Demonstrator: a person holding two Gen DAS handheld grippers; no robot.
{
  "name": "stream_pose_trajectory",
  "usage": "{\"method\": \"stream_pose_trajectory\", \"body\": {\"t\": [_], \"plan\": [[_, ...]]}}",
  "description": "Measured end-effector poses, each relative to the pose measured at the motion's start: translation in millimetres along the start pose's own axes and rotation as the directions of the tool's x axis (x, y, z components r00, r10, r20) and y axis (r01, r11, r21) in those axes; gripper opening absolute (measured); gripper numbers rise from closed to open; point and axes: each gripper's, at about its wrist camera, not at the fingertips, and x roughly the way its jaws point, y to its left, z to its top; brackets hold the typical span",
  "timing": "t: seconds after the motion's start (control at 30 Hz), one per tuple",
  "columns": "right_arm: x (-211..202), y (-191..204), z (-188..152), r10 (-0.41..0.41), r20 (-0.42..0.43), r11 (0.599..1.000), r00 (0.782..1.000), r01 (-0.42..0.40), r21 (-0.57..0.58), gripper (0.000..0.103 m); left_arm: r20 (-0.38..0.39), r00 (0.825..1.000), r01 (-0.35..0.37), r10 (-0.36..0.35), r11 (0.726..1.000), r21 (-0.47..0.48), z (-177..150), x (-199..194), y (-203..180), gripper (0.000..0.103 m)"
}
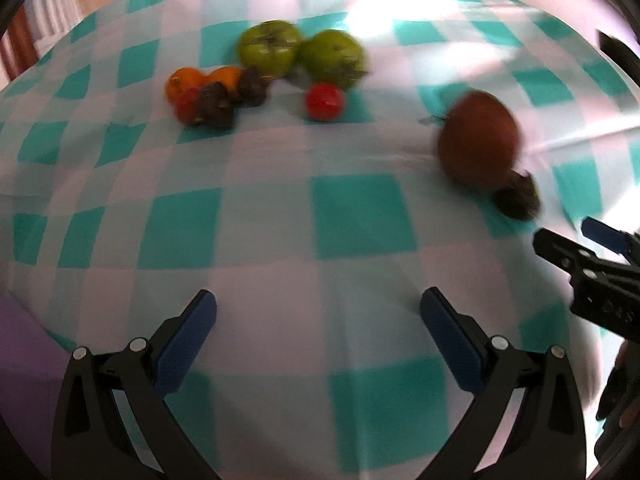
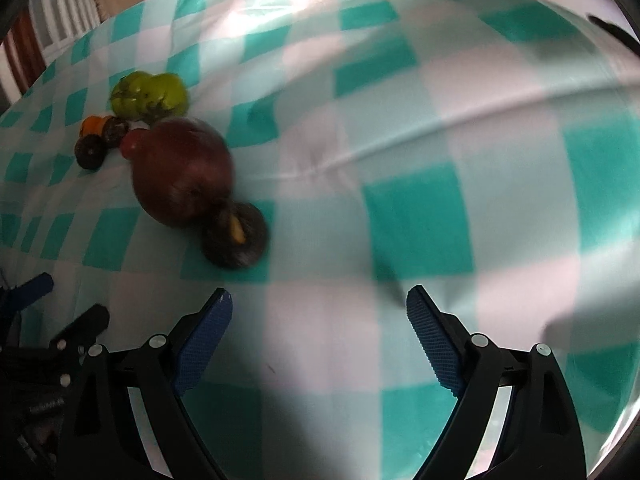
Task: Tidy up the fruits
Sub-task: 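Grasp the pomegranate with the left tool while the right tool grasps the dark dried fruit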
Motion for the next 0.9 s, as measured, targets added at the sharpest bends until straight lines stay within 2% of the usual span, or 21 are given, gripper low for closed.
{"method": "stream_pose_trajectory", "body": {"t": [0.07, 0.17, 0.27, 0.33, 0.37, 0.4, 0.57, 0.73, 0.8, 0.9], "plan": [[4, 8, 8, 0.022, -0.007, 0.999, 1.0, -0.022, -0.024, 0.083, -0.003, 1.0, -0.014, 0.013, 1.0, -0.023, 4, 3, 10, 0.102], [15, 17, 19, 0.018, -0.021, 0.996, 1.0, -0.02, -0.087, 0.073, -0.017, 1.0, -0.016, 0.016, 0.999, -0.032, 8, 5, 17, 0.102], [19, 20, 28, 0.045, -0.02, 0.992, 0.999, -0.047, -0.113, 0.071, -0.039, 0.999, -0.008, 0.006, 0.999, -0.041, 16, 6, 20, 0.102], [17, 21, 30, 0.073, -0.019, 0.987, 0.997, -0.075, -0.142, 0.06, -0.04, 0.999, 0.018, -0.019, 0.999, -0.044, 22, 6, 20, 0.102], [15, 23, 31, 0.077, -0.021, 0.985, 0.997, -0.079, -0.154, 0.047, -0.033, 0.999, 0.03, -0.031, 0.999, -0.036, 26, 5, 18, 0.102], [14, 22, 30, 0.078, -0.025, 0.984, 0.997, -0.081, -0.157, 0.041, -0.023, 0.999, 0.044, -0.045, 0.999, -0.024, 31, 3, 15, 0.102], [-1, 6, 13, 0.09, -0.038, 0.992, 0.995, -0.093, -0.085, 0.041, 0.021, 0.989, 0.145, -0.147, 0.988, 0.052, 62, -3, -17, 0.102], [-15, -13, -8, 0.088, -0.038, 0.996, 0.995, -0.089, -0.021, 0.041, 0.032, 0.971, 0.227, -0.236, 0.957, 0.181, 91, -3, -66, 0.102], [-19, -16, -16, 0.086, -0.04, 0.996, 0.995, -0.087, -0.007, 0.041, 0.021, 0.965, 0.248, -0.26, 0.937, 0.247, 96, 4, -89, 0.102], [-25, -19, -28, 0.085, -0.038, 0.996, 0.996, -0.084, 0.011, 0.041, 0.009, 0.965, 0.244, -0.26, 0.917, 0.315, 95, 10, -111, 0.102]]}}
